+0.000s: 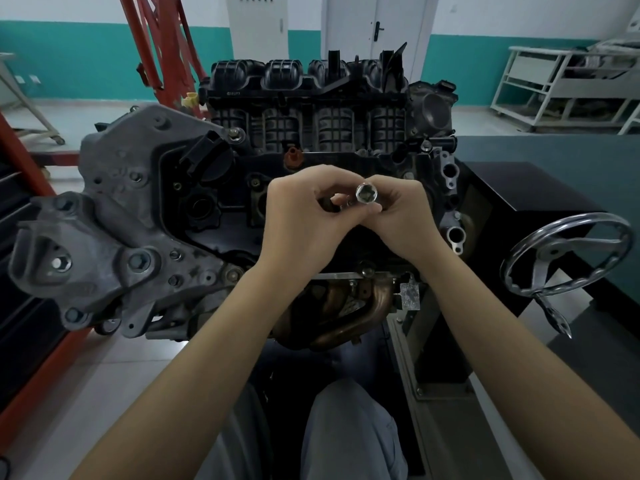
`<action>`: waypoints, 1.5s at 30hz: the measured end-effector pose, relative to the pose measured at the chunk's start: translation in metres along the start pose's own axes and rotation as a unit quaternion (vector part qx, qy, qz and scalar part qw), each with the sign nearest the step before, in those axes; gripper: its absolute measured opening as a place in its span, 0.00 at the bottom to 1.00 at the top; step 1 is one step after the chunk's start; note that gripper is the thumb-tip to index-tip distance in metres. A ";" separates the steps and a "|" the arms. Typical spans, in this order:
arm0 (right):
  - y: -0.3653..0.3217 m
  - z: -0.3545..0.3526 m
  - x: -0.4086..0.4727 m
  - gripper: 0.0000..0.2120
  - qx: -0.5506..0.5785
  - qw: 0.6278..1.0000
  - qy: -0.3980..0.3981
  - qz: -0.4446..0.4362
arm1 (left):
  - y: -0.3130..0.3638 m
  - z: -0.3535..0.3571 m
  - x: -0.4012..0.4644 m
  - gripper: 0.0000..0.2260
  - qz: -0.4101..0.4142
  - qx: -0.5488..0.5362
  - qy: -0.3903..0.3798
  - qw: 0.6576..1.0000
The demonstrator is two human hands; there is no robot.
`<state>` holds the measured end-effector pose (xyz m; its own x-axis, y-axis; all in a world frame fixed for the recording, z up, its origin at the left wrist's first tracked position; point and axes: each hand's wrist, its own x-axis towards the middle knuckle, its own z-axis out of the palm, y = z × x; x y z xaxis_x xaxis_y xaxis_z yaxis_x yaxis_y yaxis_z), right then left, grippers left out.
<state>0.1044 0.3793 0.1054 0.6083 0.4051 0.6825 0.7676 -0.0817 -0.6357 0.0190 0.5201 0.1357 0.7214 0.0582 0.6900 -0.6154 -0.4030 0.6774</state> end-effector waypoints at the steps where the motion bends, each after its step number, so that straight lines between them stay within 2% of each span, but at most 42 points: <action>1: -0.001 0.000 0.000 0.12 -0.003 1.000 -0.013 -0.006 | 0.000 0.000 0.000 0.10 -0.001 -0.004 0.007 1.000; 4: -0.001 0.000 0.000 0.14 -0.023 0.998 -0.055 -0.018 | -0.001 -0.001 0.001 0.10 -0.001 -0.025 -0.017 1.000; 9: 0.002 0.000 0.000 0.10 -0.012 1.000 -0.001 -0.011 | -0.001 -0.003 0.001 0.11 -0.003 -0.069 -0.061 0.996; 15: -0.002 -0.002 0.002 0.15 -0.015 0.999 -0.027 -0.014 | 0.000 0.000 0.000 0.10 -0.009 -0.033 -0.028 0.999; 18: 0.000 -0.003 0.001 0.09 -0.036 0.998 -0.057 -0.007 | -0.003 0.000 -0.001 0.10 -0.012 -0.050 -0.054 0.997; 22: 0.003 -0.003 0.001 0.07 -0.029 0.999 -0.018 0.008 | -0.001 0.001 0.000 0.10 -0.018 -0.063 -0.073 0.995; 25: 0.001 -0.002 0.001 0.12 -0.010 1.000 -0.005 -0.004 | -0.001 0.004 0.000 0.10 0.000 -0.016 -0.031 0.999; 27: 0.000 -0.002 0.001 0.13 -0.018 1.000 -0.012 -0.010 | 0.000 0.005 0.000 0.10 -0.006 -0.017 -0.016 1.000; 31: -0.002 -0.003 0.001 0.13 -0.019 0.999 -0.034 -0.019 | -0.001 0.004 0.002 0.10 -0.011 -0.064 -0.048 0.997; 34: 0.000 -0.002 0.002 0.12 -0.008 1.000 -0.011 -0.017 | 0.000 0.001 0.004 0.11 -0.020 -0.089 -0.076 0.993; 38: 0.003 -0.001 0.002 0.10 -0.011 1.000 0.007 -0.015 | 0.002 0.004 0.005 0.11 -0.027 -0.007 -0.020 0.999; 40: 0.002 -0.001 0.002 0.13 -0.022 0.999 0.000 -0.031 | 0.002 0.005 0.005 0.10 -0.023 0.002 -0.003 1.000; 42: 0.000 -0.001 0.002 0.15 -0.020 0.999 -0.021 -0.039 | 0.001 0.004 0.005 0.10 -0.015 -0.018 -0.013 1.000; 45: -0.001 -0.001 0.002 0.13 -0.003 0.999 -0.016 -0.028 | -0.002 0.000 0.005 0.12 -0.010 -0.071 -0.048 0.996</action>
<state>0.1045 0.3789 0.1078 0.5583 0.4374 0.7050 0.8014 -0.0646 -0.5946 0.0234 0.5213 0.1381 0.7570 -0.0251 0.6530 -0.6341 -0.2692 0.7248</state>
